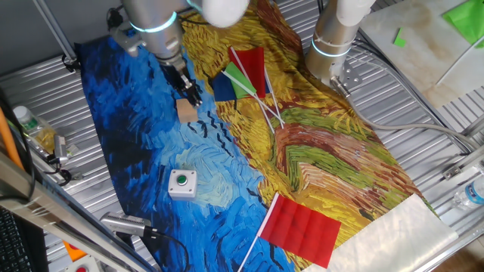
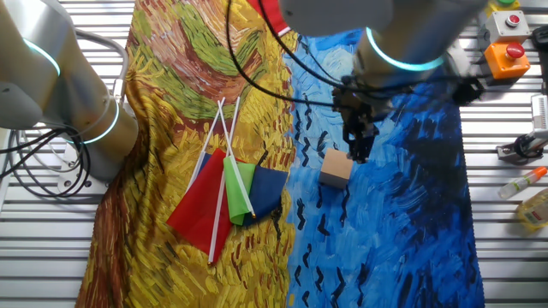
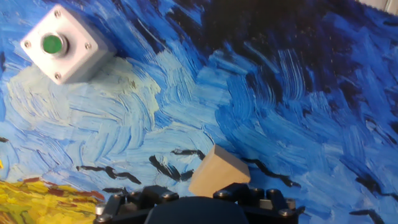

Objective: Pick up the small block on the left and move it to the right

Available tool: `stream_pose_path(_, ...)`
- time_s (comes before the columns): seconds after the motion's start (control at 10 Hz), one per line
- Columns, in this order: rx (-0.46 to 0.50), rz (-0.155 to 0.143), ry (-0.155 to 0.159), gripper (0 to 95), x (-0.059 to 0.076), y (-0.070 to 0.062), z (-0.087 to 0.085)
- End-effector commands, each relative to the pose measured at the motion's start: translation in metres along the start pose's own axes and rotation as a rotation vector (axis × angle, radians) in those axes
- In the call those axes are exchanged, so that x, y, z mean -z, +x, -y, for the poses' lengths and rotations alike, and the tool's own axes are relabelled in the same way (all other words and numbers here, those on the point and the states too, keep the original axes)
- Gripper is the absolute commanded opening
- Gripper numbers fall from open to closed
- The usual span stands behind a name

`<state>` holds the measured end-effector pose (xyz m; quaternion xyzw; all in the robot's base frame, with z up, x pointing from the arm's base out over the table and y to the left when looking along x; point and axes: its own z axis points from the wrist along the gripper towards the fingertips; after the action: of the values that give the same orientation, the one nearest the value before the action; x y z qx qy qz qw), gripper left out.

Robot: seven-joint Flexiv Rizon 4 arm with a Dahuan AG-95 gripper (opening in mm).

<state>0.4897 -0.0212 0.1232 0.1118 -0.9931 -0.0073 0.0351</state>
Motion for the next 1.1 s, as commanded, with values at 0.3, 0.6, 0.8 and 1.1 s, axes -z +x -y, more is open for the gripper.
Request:
stream_pose_path(0.3, -0.019, 0.010, -0.002, 95.0, -0.012, -0.005, 0.001)
stream_pose_path(0.6, -0.013, 0.023, -0.009, 95.0, -0.023, -0.005, 0.004)
stream_pose_path(0.8, -0.009, 0.025, -0.008, 95.0, -0.031, -0.005, 0.006)
stream_pose_path(1.1, -0.004, 0.031, -0.003, 76.0, -0.042, -0.005, 0.008)
